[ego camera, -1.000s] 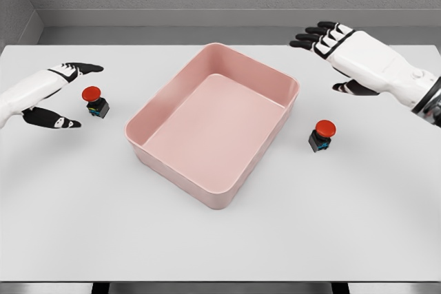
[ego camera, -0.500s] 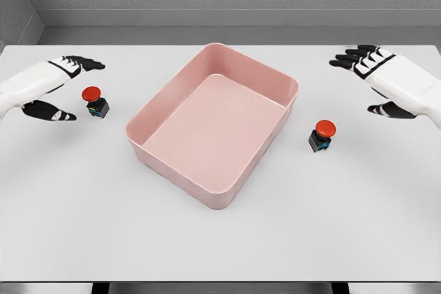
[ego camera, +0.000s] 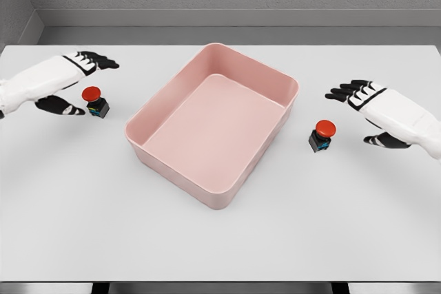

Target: Put the industrial switch in the basket with both arms

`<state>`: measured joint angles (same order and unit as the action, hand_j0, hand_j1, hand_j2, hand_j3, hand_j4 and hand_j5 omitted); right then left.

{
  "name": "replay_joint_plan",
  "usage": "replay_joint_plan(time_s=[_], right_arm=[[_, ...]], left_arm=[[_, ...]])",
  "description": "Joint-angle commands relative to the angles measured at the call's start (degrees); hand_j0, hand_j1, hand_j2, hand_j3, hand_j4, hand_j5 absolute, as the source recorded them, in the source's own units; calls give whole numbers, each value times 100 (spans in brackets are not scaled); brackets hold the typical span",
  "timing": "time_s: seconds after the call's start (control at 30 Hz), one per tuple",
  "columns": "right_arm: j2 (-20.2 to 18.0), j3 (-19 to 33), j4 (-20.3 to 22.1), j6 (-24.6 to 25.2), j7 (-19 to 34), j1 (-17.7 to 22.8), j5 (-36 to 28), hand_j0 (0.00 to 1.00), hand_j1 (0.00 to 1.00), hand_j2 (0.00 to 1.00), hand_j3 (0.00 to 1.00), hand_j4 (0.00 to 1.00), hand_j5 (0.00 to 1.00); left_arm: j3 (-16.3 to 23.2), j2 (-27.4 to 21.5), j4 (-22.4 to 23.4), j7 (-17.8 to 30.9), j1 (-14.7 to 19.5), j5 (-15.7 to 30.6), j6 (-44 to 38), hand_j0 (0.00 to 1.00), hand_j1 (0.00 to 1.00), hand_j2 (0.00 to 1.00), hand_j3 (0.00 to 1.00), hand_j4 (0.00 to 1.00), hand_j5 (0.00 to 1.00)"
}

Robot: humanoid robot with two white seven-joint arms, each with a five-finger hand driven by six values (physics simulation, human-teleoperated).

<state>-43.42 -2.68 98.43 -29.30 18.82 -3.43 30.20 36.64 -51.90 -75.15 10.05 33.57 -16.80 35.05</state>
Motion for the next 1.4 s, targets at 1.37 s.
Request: replay_joint_plan(time_s=[1.37], right_arm=[[395, -1077, -17, 1322, -10, -176, 197, 100, 100, 100, 100, 100, 100]], left_arm=[[1135, 348, 967, 111, 932, -447, -5, 100, 100, 100, 100, 100, 100]])
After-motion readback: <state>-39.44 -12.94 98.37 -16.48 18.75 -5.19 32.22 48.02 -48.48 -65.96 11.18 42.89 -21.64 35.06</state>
